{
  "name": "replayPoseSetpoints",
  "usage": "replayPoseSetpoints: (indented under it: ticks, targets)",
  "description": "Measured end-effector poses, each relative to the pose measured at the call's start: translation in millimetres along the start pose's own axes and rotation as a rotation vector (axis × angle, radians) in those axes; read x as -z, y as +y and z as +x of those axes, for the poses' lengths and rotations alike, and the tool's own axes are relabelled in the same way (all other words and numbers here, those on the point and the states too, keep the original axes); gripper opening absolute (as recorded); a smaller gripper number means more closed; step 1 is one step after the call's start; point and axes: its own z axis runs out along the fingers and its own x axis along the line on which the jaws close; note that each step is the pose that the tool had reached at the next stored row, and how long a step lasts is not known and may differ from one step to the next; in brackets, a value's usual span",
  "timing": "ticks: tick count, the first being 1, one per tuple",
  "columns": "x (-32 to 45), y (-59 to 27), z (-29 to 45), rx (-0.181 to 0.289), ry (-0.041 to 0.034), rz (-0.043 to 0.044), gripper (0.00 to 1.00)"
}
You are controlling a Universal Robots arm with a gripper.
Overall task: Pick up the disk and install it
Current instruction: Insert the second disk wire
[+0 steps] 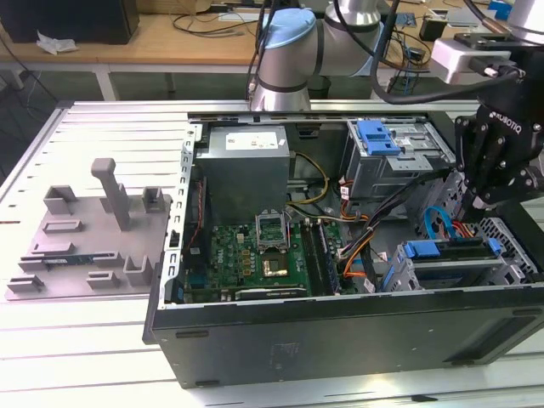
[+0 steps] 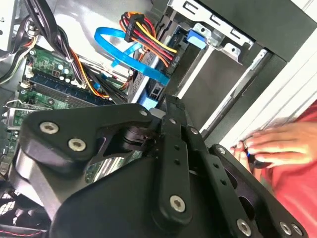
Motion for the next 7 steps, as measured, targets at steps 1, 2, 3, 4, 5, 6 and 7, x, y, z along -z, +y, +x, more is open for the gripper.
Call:
replayPoseSetpoints:
  ticks: [1,2,3,4,5,6,7]
  targets:
    - [0.0,0.0,-0.1,0.0,0.0003,0.0,0.11]
    - [0.0,0.0,0.0,0.0,0.0007,0.0001,0.11]
    - [0.0,0.0,-0.1,0.0,0.0009,0.0001,0.11]
    - [0.0,0.0,0.0,0.001,0.0016,0.0002,0.11]
    - [0.0,0.0,-0.1,0.001,0.0022,0.0004,0.11]
    - [0.0,0.1,0.0,0.001,0.0024,0.0004,0.11]
    - [0.0,0.1,0.0,0.001,0.0025,0.0004,0.11]
